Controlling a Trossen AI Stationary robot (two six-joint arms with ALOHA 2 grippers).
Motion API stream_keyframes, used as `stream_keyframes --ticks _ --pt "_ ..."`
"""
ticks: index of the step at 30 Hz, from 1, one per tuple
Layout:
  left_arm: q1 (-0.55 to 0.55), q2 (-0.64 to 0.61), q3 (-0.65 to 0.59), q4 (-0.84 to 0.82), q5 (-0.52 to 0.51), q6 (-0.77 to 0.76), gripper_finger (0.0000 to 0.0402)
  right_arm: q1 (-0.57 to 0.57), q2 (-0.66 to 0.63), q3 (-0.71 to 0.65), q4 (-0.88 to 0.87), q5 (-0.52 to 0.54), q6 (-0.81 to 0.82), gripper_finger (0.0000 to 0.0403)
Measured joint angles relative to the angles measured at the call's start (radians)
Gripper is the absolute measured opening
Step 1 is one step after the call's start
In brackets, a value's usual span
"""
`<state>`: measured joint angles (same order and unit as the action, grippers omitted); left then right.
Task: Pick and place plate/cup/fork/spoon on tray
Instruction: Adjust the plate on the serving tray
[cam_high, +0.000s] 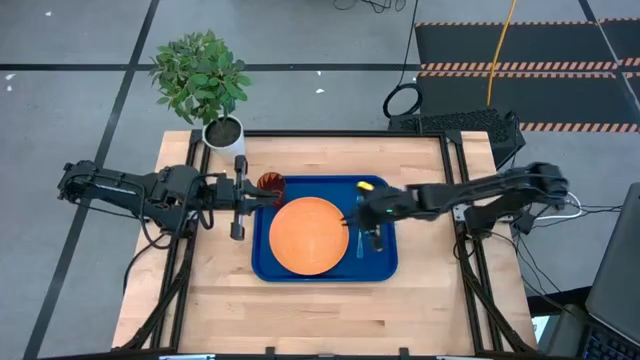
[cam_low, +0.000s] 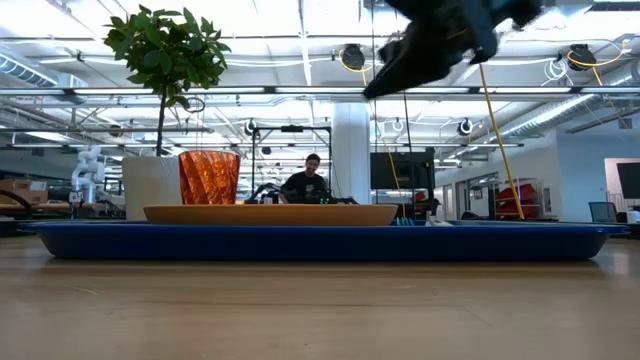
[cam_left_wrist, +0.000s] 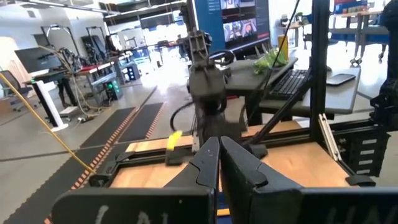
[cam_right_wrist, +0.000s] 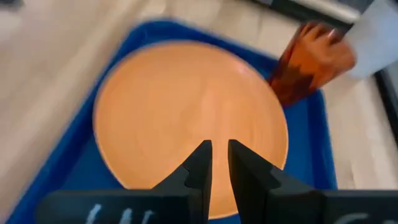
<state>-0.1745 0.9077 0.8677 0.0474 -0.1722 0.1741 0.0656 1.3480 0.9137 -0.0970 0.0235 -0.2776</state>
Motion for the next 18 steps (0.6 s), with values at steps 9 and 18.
stream_keyframes --ticks 9,18 --pt "0.0 0.0 0.0 -0.013 0.001 0.023 0.0019 -0.006 0.295 0.268 -0.296 0.004 -0.107 0.0045" --pt "0.0 0.0 0.0 -0.023 0.002 0.029 0.0019 -0.007 0.43 0.324 -0.311 0.003 -0.123 0.0045"
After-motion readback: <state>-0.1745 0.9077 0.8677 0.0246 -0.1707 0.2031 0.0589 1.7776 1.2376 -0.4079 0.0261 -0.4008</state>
